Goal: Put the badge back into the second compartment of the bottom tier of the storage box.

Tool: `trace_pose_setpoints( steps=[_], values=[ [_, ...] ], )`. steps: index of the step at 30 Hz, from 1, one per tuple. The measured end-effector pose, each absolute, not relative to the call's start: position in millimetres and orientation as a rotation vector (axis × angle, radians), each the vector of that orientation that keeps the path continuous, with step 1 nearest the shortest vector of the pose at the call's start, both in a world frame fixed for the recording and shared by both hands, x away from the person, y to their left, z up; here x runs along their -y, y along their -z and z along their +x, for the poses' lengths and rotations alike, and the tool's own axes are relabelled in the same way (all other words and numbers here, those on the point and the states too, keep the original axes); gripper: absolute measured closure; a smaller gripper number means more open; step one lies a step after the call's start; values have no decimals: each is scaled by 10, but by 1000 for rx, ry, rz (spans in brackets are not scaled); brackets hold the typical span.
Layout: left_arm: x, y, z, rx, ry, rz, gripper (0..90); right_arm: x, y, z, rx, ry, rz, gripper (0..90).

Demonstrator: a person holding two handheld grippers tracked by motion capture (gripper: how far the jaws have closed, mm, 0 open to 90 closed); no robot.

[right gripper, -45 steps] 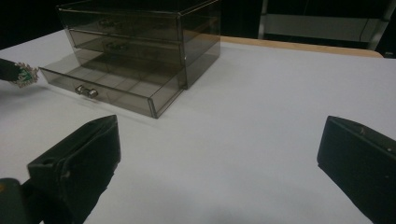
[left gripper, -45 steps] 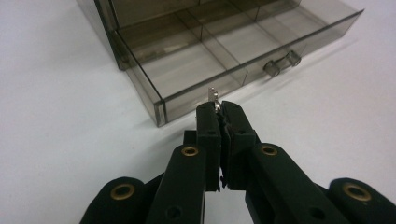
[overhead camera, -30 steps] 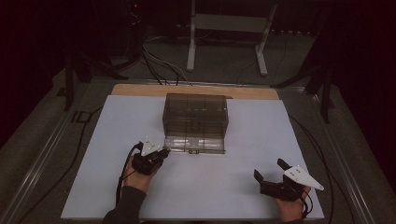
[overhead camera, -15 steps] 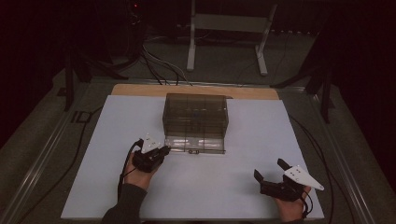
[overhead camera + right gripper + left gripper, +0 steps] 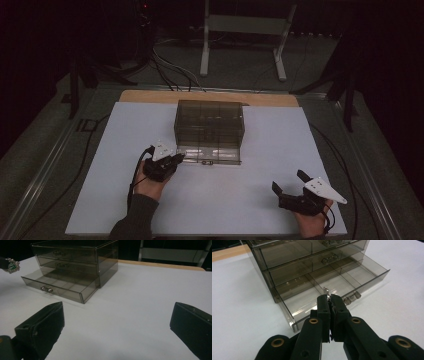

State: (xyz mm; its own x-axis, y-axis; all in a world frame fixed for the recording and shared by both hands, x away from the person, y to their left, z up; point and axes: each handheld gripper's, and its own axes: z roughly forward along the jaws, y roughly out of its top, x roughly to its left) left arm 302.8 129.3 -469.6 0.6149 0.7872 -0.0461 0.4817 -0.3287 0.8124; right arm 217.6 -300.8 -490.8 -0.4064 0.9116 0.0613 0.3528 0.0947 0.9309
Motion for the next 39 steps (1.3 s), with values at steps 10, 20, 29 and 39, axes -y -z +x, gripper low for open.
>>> trace_pose_setpoints(
  steps=[10, 20, 29, 39],
  values=[
    [-1244, 4644, 3079, -987, -461, 1988, 885, 3010, 4908, 2177, -1823, -1304, 1238, 0],
    [-1204, 4633, 3132, -983, -456, 1986, 885, 3010, 4908, 2178, -1823, -1305, 1237, 0],
    [-1167, 4628, 3181, -980, -454, 1983, 885, 3010, 4908, 2179, -1823, -1306, 1236, 0],
    [-1138, 4646, 3226, -985, -448, 1983, 885, 3006, 4911, 2181, -1827, -1305, 1233, 0]
  ],
)
